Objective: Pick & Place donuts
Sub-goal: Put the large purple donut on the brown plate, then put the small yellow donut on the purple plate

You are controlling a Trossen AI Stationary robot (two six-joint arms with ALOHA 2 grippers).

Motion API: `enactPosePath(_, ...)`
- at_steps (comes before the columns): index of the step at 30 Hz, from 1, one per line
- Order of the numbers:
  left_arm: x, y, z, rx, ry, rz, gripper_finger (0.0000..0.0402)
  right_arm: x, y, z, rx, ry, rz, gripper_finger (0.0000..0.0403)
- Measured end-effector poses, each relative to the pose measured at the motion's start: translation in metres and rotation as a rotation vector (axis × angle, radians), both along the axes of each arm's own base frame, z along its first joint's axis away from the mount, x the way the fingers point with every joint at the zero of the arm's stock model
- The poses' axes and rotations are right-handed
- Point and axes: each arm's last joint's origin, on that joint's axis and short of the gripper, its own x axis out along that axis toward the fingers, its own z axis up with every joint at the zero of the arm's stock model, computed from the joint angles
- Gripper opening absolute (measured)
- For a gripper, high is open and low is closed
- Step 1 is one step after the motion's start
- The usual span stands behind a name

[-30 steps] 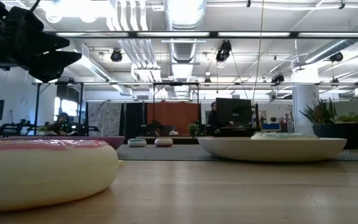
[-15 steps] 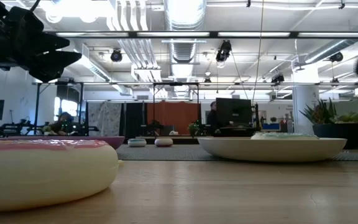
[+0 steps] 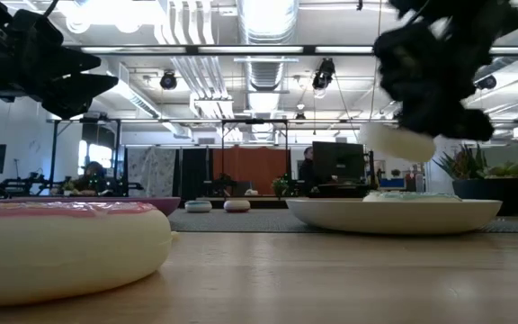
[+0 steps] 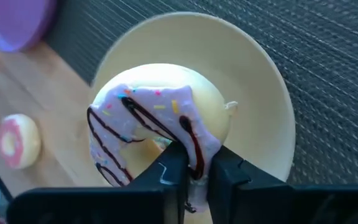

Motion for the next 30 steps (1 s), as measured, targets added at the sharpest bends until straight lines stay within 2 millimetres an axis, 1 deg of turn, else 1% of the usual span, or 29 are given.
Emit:
enactPosePath(4, 0.000, 0.000, 0.000, 0.000, 0.000, 0.000, 0.0180, 0.009, -0.014, -0.017, 0.036, 0.072, 0.019, 0.0055)
enactPosePath(7, 0.000, 0.000, 0.000, 0.000, 0.000, 0.000, 0.0180, 0.012, -0.016, -0.024, 0.033, 0.108, 0.025, 0.0080)
enactPosePath(10, 0.000, 0.000, 0.000, 0.000, 0.000, 0.000, 0.0180, 0.014, -0.017, -0.026, 0.017, 0.123, 0.012, 0.0113)
enactPosePath(14, 0.000, 0.000, 0.000, 0.000, 0.000, -0.001, 0.0180, 0.013, -0.018, -0.021, -0.031, 0.177, -0.009, 0.0158)
enactPosePath(17, 0.000, 0.000, 0.000, 0.000, 0.000, -0.001, 0.0180, 0.009, -0.020, -0.013, -0.105, 0.240, -0.031, 0.0184)
enactPosePath(19, 0.000, 0.000, 0.000, 0.000, 0.000, -0.001, 0.0180, 0.010, -0.021, -0.004, -0.121, 0.237, -0.005, 0.0197)
enactPosePath(23, 0.000, 0.000, 0.000, 0.000, 0.000, -0.001, 0.0180, 0.010, -0.020, 0.006, -0.143, 0.269, 0.057, 0.0213)
enactPosePath(26, 0.000, 0.000, 0.000, 0.000, 0.000, -0.001, 0.0180, 0.016, -0.021, 0.026, -0.221, 0.208, 0.059, 0.0216)
enactPosePath(28, 0.000, 0.000, 0.000, 0.000, 0.000, -0.001, 0.0180, 0.025, -0.023, 0.043, -0.290, 0.127, 0.083, 0.0216)
enactPosePath(30, 0.000, 0.000, 0.000, 0.000, 0.000, -0.001, 0.0180, 0.037, -0.032, 0.055, -0.326, 0.067, 0.092, 0.0216)
